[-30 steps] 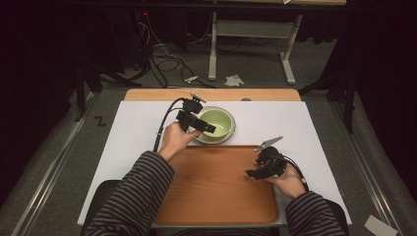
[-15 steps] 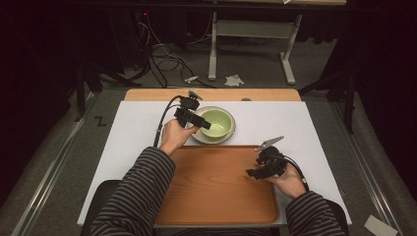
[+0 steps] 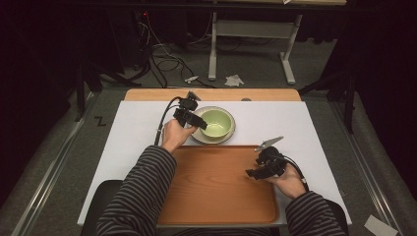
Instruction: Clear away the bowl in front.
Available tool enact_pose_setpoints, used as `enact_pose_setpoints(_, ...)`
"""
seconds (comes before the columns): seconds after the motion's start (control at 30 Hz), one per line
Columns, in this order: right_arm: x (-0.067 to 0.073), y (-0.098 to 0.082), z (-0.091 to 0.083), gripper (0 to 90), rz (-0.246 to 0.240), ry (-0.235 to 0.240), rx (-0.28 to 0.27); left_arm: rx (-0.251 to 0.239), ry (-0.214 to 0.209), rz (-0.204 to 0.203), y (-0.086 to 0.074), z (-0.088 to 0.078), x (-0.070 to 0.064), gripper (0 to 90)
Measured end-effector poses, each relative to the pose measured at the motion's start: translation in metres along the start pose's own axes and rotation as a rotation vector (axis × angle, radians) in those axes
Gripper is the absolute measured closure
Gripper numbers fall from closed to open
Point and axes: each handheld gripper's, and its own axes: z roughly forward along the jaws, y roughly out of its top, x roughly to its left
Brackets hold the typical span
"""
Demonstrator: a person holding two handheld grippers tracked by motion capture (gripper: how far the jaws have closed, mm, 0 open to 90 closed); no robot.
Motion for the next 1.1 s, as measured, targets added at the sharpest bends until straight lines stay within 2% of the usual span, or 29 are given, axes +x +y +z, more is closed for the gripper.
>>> enact_pose_setpoints(0.17, 0.0, 0.0, 0.0, 37.4, -0.004, 0.001, 0.002, 0.029, 0.015, -0.013, -0.001, 0.009, 0.004, 51.6)
enact_pose_setpoints(0.27, 0.0, 0.0, 0.0, 37.3, -0.013, 0.001, 0.006, 0.023, 0.021, -0.013, -0.002, 0.012, 0.005, 52.8)
enact_pose_setpoints(0.43, 0.003, 0.0, 0.002, 37.3, -0.022, 0.003, 0.012, 0.028, 0.022, -0.01, -0.004, 0.015, 0.003, 60.7)
enact_pose_setpoints(0.5, 0.003, 0.0, 0.001, 37.4, -0.008, 0.004, 0.012, 0.029, 0.024, -0.01, -0.005, 0.017, 0.003, 62.6)
enact_pose_setpoints(0.73, 0.003, 0.0, 0.002, 37.4, -0.013, 0.003, 0.01, 0.016, 0.04, -0.017, -0.005, 0.021, 0.003, 67.2)
enact_pose_setpoints(1.1, 0.003, 0.0, 0.002, 37.3, -0.024, 0.003, 0.015, 0.034, 0.052, -0.047, -0.006, 0.029, 0.006, 70.8)
